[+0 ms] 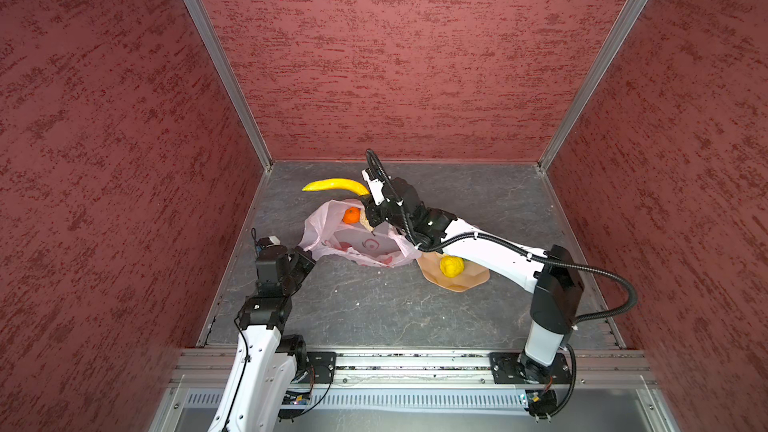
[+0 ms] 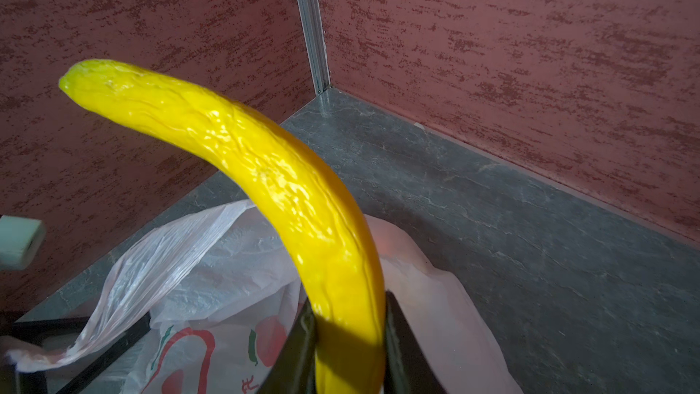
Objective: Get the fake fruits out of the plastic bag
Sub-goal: 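Carry the yellow banana over the pink bowl with the right gripper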
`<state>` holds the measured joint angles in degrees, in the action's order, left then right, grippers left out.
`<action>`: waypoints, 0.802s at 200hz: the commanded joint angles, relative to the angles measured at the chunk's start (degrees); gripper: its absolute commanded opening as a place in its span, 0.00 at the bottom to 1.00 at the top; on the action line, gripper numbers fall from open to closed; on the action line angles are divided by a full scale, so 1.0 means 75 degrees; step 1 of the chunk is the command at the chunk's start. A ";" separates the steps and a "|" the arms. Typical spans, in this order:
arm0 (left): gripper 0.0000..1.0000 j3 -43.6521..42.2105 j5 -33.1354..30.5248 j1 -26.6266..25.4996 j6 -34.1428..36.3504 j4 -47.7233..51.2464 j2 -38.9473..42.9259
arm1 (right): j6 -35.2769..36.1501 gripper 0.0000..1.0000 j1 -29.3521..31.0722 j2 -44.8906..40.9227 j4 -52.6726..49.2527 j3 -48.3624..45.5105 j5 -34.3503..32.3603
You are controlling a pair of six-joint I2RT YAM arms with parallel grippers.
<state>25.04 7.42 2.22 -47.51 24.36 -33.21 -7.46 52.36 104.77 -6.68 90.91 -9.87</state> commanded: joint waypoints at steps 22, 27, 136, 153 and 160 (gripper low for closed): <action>0.00 -0.0255 -0.0251 -0.0041 -0.0123 0.0292 0.0421 | 0.0372 0.19 0.0031 0.0460 0.0244 0.1020 -0.0563; 0.00 -0.0256 -0.0271 -0.0042 -0.0120 0.0333 0.0467 | 0.0427 0.19 0.0034 0.0492 0.0226 0.1097 -0.0645; 0.00 -0.0414 -0.0981 -0.0045 -0.0232 0.0851 0.1386 | 0.0051 0.19 -0.0511 -0.0885 -0.1551 0.0276 -0.2698; 0.00 -0.0414 -0.1192 -0.0046 -0.0237 0.0989 0.1674 | -0.0609 0.19 -0.0804 -0.1547 -0.2021 -0.0568 -0.2818; 0.00 -0.0388 -0.1278 -0.0037 -0.0215 0.1058 0.1736 | -0.0885 0.19 -0.0923 -0.1790 -0.2163 -0.0835 -0.2815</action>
<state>22.39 1.34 2.15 -49.06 30.17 -22.24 -7.03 48.29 98.80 -16.12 90.48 -26.59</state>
